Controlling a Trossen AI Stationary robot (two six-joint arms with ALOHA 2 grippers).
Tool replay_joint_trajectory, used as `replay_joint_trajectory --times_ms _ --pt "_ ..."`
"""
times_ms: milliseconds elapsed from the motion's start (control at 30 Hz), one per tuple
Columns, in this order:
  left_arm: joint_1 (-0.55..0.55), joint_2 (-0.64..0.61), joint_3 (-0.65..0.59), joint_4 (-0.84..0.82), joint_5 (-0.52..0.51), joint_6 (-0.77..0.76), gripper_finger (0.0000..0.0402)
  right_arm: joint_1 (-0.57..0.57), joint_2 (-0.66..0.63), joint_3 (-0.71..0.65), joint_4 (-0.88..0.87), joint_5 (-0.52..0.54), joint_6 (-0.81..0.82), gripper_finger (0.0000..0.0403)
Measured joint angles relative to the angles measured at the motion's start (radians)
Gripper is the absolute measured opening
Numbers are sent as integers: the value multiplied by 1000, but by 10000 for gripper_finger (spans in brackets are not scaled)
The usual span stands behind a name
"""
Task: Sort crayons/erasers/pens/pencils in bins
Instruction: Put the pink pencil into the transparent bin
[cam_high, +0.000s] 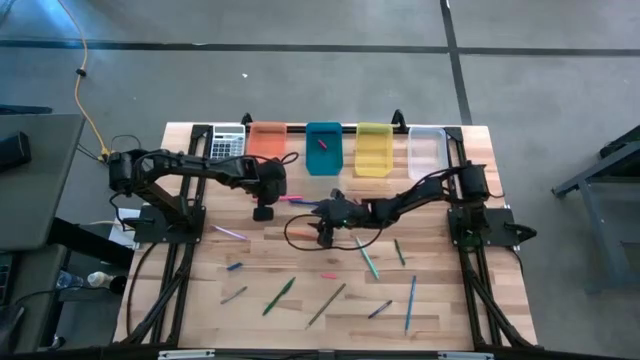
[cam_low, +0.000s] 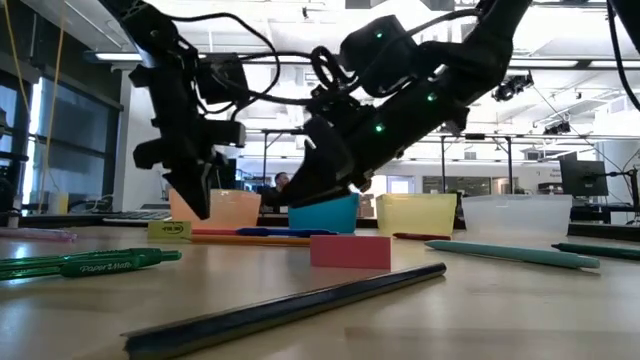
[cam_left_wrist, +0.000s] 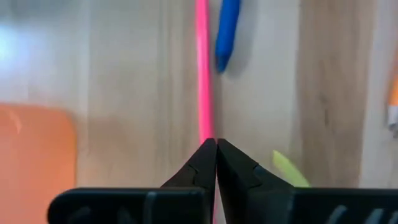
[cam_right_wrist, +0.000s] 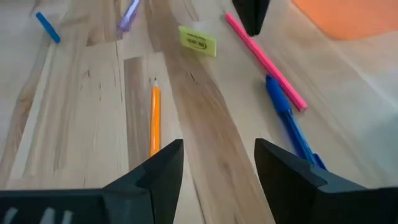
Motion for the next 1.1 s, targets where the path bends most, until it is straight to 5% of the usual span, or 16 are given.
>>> replay_joint_trajectory --times_ms 500,1100 --pt "7 1 -2 -121 -49 -14 100 14 -7 -3 5 5 -26 189" --pt "9 -1 -78 -90 -10 -40 36 14 -7 -3 0 6 -26 189"
